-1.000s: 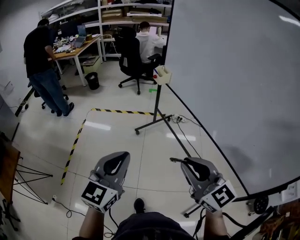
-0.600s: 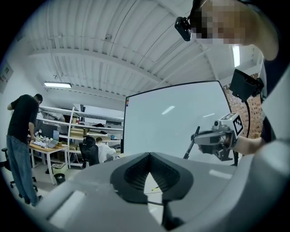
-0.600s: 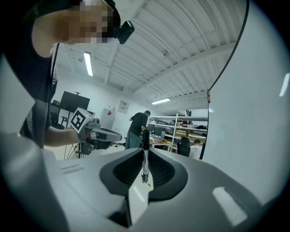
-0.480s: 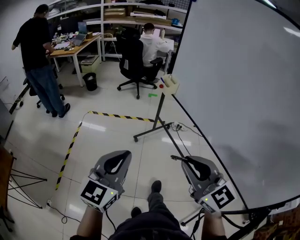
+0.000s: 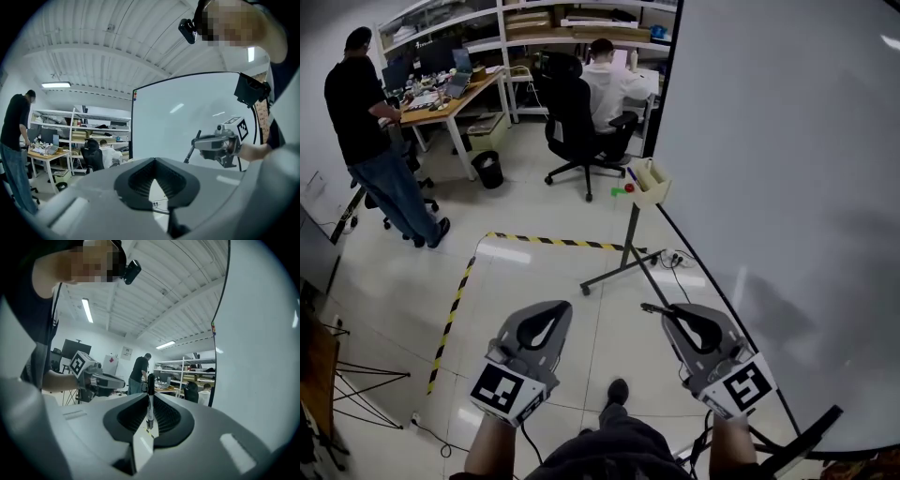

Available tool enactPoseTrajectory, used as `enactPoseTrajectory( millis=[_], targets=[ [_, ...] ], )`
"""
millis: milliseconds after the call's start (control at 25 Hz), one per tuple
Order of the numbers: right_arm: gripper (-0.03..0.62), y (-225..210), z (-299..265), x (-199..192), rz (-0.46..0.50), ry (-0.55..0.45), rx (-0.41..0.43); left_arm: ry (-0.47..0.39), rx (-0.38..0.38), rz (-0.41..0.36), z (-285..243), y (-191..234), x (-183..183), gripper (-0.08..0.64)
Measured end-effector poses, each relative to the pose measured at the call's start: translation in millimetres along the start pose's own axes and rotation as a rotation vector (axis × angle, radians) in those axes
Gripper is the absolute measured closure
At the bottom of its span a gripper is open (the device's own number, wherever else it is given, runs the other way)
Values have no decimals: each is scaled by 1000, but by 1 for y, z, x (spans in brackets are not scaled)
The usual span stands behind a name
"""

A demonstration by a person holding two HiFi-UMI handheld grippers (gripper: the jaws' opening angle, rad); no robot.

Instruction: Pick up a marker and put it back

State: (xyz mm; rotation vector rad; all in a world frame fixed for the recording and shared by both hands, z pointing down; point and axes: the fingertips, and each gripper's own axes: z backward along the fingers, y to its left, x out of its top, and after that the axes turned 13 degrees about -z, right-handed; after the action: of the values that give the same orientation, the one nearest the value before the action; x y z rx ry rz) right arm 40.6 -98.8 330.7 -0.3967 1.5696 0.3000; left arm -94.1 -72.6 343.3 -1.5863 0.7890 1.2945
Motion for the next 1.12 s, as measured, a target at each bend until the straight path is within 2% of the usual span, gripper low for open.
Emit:
enactPoseTrajectory(
  millis=[240, 360, 560, 760, 920, 1120],
  targets=[
    [552, -56, -39, 12, -17, -12, 83, 25, 27, 5, -69, 28, 3, 554],
    [552, -87, -50, 15, -27, -18, 91, 25, 38, -17, -94, 34, 8, 554],
    [552, -114, -67, 21, -29, -42, 115, 47, 61, -46, -120, 53, 8, 554],
    [552, -148, -89, 17, -25, -33, 92, 48, 36, -67, -158, 70, -4, 554],
    [552, -171, -112, 14, 9, -17, 57, 23, -1, -51, -188, 91, -19, 554],
    [552, -202, -151, 17, 50, 31, -23, -8, -43, -40, -230, 139, -32, 554]
  ],
)
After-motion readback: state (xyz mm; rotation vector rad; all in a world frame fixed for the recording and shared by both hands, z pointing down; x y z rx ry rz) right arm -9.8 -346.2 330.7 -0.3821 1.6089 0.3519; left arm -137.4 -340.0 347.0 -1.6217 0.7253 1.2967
